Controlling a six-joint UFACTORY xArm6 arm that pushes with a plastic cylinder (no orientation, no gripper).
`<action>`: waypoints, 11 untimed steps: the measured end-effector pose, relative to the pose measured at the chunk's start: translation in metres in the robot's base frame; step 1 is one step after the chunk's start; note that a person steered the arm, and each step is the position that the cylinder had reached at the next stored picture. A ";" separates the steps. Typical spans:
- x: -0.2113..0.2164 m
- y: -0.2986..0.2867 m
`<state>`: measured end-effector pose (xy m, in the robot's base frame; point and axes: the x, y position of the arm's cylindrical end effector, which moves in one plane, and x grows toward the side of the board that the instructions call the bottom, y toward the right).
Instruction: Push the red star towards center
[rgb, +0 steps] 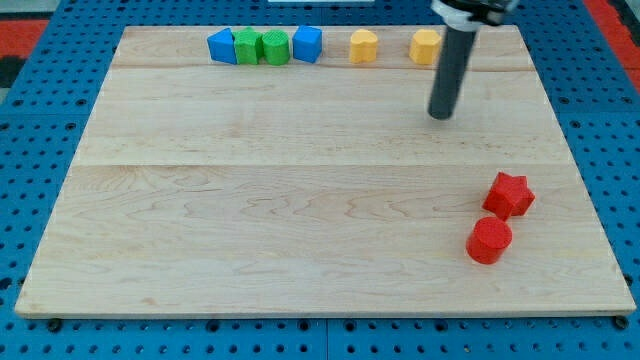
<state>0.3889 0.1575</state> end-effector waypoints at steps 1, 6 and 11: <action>0.092 0.020; 0.129 0.058; 0.000 -0.090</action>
